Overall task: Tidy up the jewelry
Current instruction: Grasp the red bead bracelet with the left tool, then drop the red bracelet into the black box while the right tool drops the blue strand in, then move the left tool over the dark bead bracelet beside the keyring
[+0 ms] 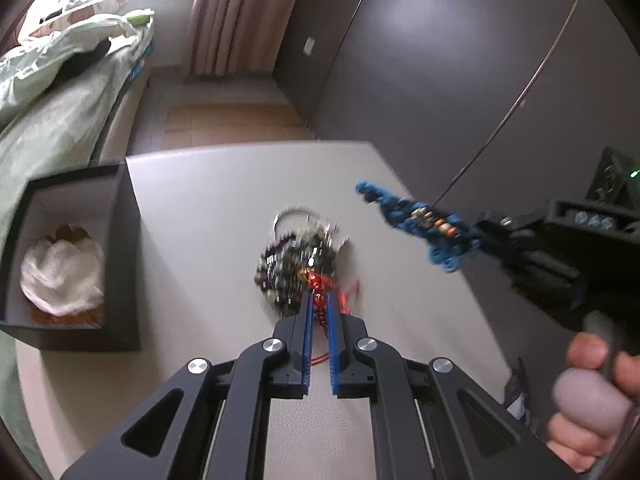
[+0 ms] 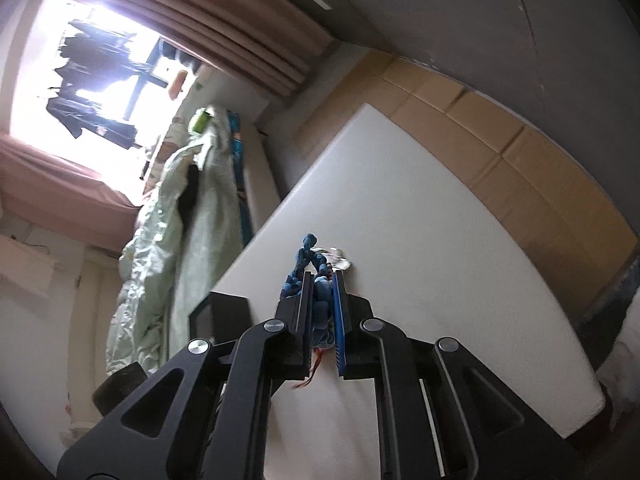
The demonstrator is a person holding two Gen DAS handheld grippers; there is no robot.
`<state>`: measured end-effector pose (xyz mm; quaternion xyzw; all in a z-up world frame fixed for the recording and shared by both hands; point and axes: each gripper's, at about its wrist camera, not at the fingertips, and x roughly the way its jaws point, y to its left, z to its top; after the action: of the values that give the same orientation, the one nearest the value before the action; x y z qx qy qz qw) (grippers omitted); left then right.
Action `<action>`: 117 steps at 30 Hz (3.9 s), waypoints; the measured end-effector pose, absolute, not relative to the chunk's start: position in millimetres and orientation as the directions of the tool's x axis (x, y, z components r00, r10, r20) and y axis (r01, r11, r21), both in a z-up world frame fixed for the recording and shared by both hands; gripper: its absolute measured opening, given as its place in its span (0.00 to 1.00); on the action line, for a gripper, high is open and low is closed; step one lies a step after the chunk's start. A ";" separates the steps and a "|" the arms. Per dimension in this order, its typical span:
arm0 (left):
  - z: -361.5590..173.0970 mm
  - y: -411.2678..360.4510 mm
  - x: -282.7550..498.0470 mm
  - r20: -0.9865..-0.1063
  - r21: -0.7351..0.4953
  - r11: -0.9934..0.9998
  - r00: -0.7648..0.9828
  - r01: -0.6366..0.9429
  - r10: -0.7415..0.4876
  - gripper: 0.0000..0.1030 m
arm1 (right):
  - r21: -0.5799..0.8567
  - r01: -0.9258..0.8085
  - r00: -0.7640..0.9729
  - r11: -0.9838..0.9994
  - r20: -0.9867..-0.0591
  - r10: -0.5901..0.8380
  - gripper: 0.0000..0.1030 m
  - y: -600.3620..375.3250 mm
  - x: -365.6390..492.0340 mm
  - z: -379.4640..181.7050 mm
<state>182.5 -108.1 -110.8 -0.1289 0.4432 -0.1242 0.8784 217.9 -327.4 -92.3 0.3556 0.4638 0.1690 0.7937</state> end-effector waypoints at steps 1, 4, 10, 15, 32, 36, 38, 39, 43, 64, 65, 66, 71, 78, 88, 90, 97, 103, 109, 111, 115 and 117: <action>-103.2 -103.3 181.5 -0.735 -0.344 0.933 0.588 0.105 -0.337 0.04 | 0.729 0.052 0.517 0.683 -0.605 0.606 0.09 -325.5 218.2 -90.3; -84.0 -88.8 177.4 -0.704 -0.359 0.928 0.623 0.102 -0.341 0.04 | 0.747 0.019 0.527 0.665 -0.573 0.628 0.09 -318.2 218.6 -83.5; -52.6 -52.0 171.1 -0.661 -0.379 0.922 0.676 0.073 -0.325 0.04 | 0.775 -0.059 0.533 0.629 -0.509 0.676 0.09 -297.1 218.3 -70.9; -37.7 -20.1 167.5 -0.644 -0.385 0.922 0.706 0.035 -0.295 0.04 | 0.790 -0.117 0.525 0.602 -0.465 0.712 0.09 -274.5 216.9 -62.3; -49.5 43.1 171.9 -0.699 -0.384 0.914 0.689 -0.132 -0.194 0.44 | 0.767 -0.275 0.451 0.579 -0.430 0.783 0.10 -199.1 214.6 -53.1; -36.6 52.4 164.6 -0.647 -0.385 0.914 0.743 -0.125 -0.171 0.82 | 0.764 -0.302 0.425 0.571 -0.429 0.798 0.09 -183.1 216.4 -55.2; -33.2 59.7 165.6 -0.642 -0.396 0.909 0.747 -0.129 -0.174 0.81 | 0.760 -0.311 0.414 0.571 -0.433 0.801 0.09 -174.9 217.5 -56.5; -33.5 64.1 166.4 -0.641 -0.403 0.904 0.748 -0.138 -0.172 0.80 | 0.758 -0.314 0.409 0.571 -0.435 0.803 0.09 -171.0 218.1 -57.6; -33.5 86.2 166.5 -0.641 -0.437 0.882 0.749 -0.175 -0.168 0.80 | 0.750 -0.328 0.390 0.574 -0.446 0.806 0.09 -155.7 219.1 -62.3; -30.8 102.0 155.8 -0.644 -0.463 0.864 0.745 -0.195 -0.177 0.90 | 0.619 -0.276 0.455 0.735 -0.590 0.667 0.83 -170.4 207.9 -62.8; -29.3 99.4 154.4 -0.640 -0.458 0.868 0.748 -0.189 -0.175 0.92 | 0.615 -0.262 0.458 0.744 -0.599 0.656 0.83 -175.3 208.1 -62.2; -28.5 96.5 153.8 -0.640 -0.452 0.873 0.748 -0.184 -0.173 0.92 | 0.614 -0.253 0.462 0.748 -0.602 0.651 0.83 -179.3 207.9 -61.1; -30.8 78.1 153.3 -0.661 -0.414 0.894 0.731 -0.172 -0.166 0.92 | 0.618 -0.199 0.475 0.761 -0.618 0.626 0.83 -198.6 210.5 -59.1; -32.9 50.7 151.2 -0.670 -0.380 0.914 0.723 -0.139 -0.169 0.92 | 0.564 -0.154 0.492 0.812 -0.669 0.558 0.92 -218.8 208.8 -56.9; -47.3 14.0 161.2 -0.694 -0.361 0.927 0.693 -0.099 -0.196 0.92 | 0.553 -0.094 0.474 0.828 -0.706 0.526 0.92 -240.7 204.2 -59.8; -50.8 6.3 163.9 -0.699 -0.357 0.930 0.686 -0.089 -0.203 0.92 | 0.552 -0.080 0.472 0.830 -0.712 0.519 0.92 -246.0 205.6 -60.0; -67.1 -13.0 176.4 -0.712 -0.362 0.930 0.662 -0.063 -0.233 0.90 | 0.557 -0.049 0.468 0.829 -0.721 0.512 0.92 -269.5 209.7 -63.3; -82.9 -39.7 189.8 -0.735 -0.367 0.930 0.619 -0.019 -0.277 0.70 | 0.575 -0.021 0.454 0.818 -0.723 0.521 0.91 -285.7 214.6 -69.9; -106.7 -56.8 201.9 -0.743 -0.474 0.880 0.543 -0.015 -0.391 0.41 | 0.590 0.008 0.423 0.808 -0.734 0.531 0.71 -296.1 221.5 -80.7; -112.8 -59.3 204.8 -0.745 -0.491 0.871 0.531 -0.028 -0.403 0.36 | 0.602 0.025 0.416 0.798 -0.732 0.540 0.66 -300.4 224.0 -84.3; -123.3 -67.2 211.9 -0.760 -0.491 0.870 0.510 -0.044 -0.403 0.35 | 0.623 0.043 0.419 0.781 -0.721 0.552 0.56 -305.3 228.4 -85.3; -128.1 -69.1 214.3 -0.768 -0.485 0.873 0.504 -0.057 -0.394 0.33 | 0.628 0.045 0.421 0.777 -0.717 0.555 0.54 -306.9 230.5 -85.2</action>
<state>214.3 -69.1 -128.1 -0.2313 0.4876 -0.1010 0.8358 230.5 -306.9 -85.2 0.2924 0.5132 0.1611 0.7907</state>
